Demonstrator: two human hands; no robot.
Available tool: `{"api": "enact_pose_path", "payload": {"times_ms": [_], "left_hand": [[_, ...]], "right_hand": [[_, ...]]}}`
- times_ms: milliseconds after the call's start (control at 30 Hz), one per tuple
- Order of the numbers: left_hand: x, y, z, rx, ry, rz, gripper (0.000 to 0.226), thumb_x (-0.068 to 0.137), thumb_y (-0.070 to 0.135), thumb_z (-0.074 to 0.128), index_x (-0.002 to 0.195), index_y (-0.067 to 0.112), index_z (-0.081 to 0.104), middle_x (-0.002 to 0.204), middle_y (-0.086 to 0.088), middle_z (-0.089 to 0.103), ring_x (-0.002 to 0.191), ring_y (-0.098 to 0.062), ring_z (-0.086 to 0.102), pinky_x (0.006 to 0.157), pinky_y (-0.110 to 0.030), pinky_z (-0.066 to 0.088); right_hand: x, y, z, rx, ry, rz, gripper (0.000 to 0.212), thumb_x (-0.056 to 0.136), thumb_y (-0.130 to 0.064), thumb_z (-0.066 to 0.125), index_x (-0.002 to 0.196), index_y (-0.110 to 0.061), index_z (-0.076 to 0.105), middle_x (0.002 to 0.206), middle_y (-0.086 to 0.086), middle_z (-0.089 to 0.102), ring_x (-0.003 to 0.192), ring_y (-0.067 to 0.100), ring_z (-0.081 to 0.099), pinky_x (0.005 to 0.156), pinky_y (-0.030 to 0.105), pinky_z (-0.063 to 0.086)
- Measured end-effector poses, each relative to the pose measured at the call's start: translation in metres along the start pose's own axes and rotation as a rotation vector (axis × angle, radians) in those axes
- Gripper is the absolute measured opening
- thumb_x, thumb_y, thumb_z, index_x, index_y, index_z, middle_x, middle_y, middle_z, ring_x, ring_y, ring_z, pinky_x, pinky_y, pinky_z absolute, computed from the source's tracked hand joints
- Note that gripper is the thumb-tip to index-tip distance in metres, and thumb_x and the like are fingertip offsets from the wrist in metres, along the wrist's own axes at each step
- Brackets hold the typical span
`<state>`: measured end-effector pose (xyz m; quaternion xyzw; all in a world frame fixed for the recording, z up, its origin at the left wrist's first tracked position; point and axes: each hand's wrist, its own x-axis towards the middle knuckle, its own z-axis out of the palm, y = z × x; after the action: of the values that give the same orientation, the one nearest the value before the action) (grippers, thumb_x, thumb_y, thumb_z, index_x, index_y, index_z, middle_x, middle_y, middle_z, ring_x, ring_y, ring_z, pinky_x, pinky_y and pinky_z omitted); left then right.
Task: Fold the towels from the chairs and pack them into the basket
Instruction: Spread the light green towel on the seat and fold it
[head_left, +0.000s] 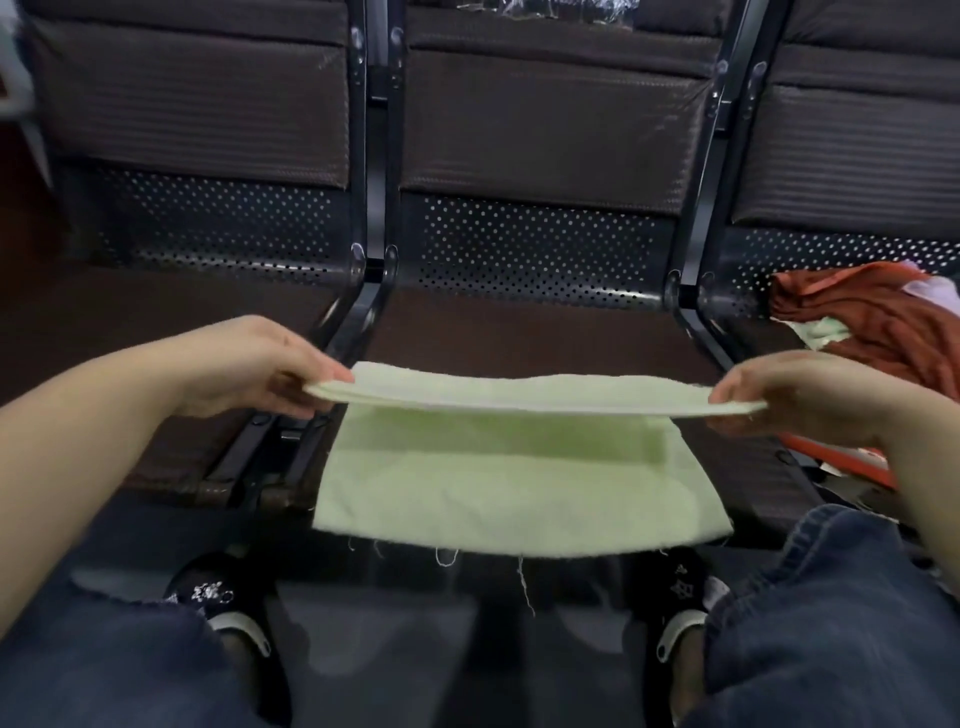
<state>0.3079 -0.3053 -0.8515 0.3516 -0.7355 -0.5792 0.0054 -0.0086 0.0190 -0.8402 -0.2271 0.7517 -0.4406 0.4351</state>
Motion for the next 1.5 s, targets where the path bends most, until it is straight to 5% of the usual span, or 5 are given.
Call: {"api": "enact_pose_path", "payload": {"times_ms": [133, 300, 600, 833, 1500], "left_hand": [[-0.02, -0.007, 0.003, 0.203, -0.232, -0.203, 0.048, 0.035, 0.029, 0.076, 0.079, 0.008, 0.079, 0.08, -0.013, 0.073, 0.066, -0.015, 0.068, 0.056, -0.022, 0.056], [-0.027, -0.018, 0.03, 0.474, -0.361, -0.359, 0.014, 0.085, 0.015, 0.068, 0.097, 0.011, 0.073, 0.076, -0.005, 0.07, 0.068, -0.015, 0.067, 0.056, -0.022, 0.052], [-0.015, 0.001, 0.068, 0.777, 0.126, -0.122, 0.031, 0.091, 0.036, 0.058, 0.109, 0.013, 0.067, 0.101, -0.006, 0.066, 0.089, -0.022, 0.062, 0.075, -0.027, 0.049], [0.009, -0.01, 0.125, 1.072, 0.01, -0.22, 0.091, 0.086, 0.076, 0.023, 0.154, 0.019, -0.001, 0.16, -0.012, -0.009, 0.147, -0.033, -0.003, 0.118, -0.046, 0.005], [0.074, -0.028, 0.104, 1.09, -0.014, -0.036, 0.089, 0.085, 0.077, 0.014, 0.152, 0.025, -0.011, 0.157, -0.006, -0.022, 0.146, -0.024, -0.017, 0.119, -0.042, -0.007]], "right_hand": [[-0.01, 0.007, -0.003, -0.317, -0.273, 0.282, 0.047, 0.044, -0.023, 0.081, 0.085, -0.001, 0.076, 0.083, 0.016, 0.067, 0.072, 0.018, 0.064, 0.066, 0.028, 0.051], [-0.017, 0.004, 0.02, -0.597, -0.337, 0.49, 0.017, 0.088, -0.005, 0.061, 0.101, -0.007, 0.072, 0.085, 0.01, 0.071, 0.071, 0.013, 0.068, 0.064, 0.028, 0.053], [-0.011, -0.021, 0.077, -1.176, 0.114, 0.225, 0.049, 0.094, -0.042, 0.053, 0.13, -0.01, 0.056, 0.129, 0.005, 0.058, 0.109, 0.021, 0.058, 0.09, 0.029, 0.044], [0.029, 0.006, 0.129, -1.097, -0.027, 0.4, 0.096, 0.084, -0.078, 0.026, 0.153, -0.02, -0.005, 0.16, 0.011, -0.005, 0.146, 0.035, 0.01, 0.116, 0.048, 0.014], [0.091, 0.012, 0.135, -1.099, 0.184, 0.302, 0.096, 0.081, -0.082, 0.018, 0.151, -0.025, -0.015, 0.157, 0.006, -0.024, 0.145, 0.032, -0.018, 0.112, 0.063, -0.006]]}}
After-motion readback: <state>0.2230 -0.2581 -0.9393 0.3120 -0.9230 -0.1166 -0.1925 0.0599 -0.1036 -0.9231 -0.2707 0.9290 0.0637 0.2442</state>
